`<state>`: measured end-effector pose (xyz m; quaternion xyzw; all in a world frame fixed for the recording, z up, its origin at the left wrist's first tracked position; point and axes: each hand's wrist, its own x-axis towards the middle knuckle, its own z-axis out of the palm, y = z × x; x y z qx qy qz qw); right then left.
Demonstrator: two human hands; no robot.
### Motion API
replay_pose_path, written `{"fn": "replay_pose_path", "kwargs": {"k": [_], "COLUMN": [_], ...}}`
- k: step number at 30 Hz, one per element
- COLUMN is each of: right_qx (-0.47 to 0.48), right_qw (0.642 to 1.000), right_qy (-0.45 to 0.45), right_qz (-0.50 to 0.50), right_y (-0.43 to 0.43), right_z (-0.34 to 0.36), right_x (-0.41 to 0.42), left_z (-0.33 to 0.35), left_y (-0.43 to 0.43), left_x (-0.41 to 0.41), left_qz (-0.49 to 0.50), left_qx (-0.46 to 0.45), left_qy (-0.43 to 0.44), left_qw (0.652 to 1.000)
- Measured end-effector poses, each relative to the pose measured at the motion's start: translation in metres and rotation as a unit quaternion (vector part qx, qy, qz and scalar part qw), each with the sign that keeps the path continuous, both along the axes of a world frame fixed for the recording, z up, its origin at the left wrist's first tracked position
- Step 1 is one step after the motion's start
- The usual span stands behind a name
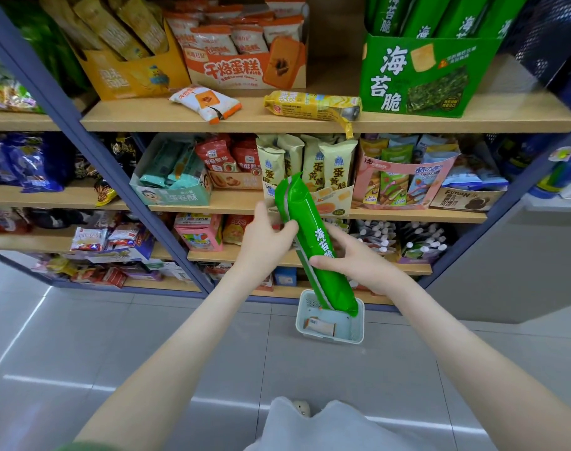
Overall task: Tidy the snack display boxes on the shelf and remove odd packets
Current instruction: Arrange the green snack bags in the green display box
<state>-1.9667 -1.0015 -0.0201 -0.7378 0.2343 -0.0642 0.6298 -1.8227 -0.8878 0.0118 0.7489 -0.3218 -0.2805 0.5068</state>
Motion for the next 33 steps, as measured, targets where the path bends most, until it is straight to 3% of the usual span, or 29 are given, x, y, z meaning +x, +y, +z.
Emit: {"fn": "replay_pose_path", "kwargs": {"k": [4,8,11,17,29,31,33], "right_qx": [0.007,0.028,0.010,0.037,0.083,0.120,0.157], "right_qw": [1.000,0.997,0.997,0.996,0.991,0.982,0.967], "right_qy": [-0.001,-0.041,-0.036,-0.048,-0.069,-0.098,-0.132], "right_qz": [0.018,-0.053,-0.073,-0.060,-0.076,-0.105,-0.148], "right_y": [-0.003,-0.008,-0.014,-0.019,-0.017,-0.014,-0.012], "right_z": [0.005,0.013,0.009,0.006,0.006,0.010,0.013], "right_x": [-0.001,0.007,0.009,0.007,0.007,0.010,0.015], "left_z": [0.006,0.010,0.009,0.002,-0.002,-0.003,-0.004], "left_y": [-0.003,-0.001,-0.002,-0.003,-0.010,-0.007,-0.001], "left_x": [0.004,-0.007,-0.011,-0.017,-0.009,-0.007,-0.008], "left_qz": [-0.018,-0.109,-0.112,-0.117,-0.048,-0.084,-0.154], "left_qx": [-0.001,0.039,0.040,0.020,0.039,0.048,0.120], "left_qy": [-0.065,-0.086,-0.109,-0.309,-0.057,-0.022,-0.045], "left_qw": [0.998,0.990,0.987,0.944,0.996,0.995,0.980]}}
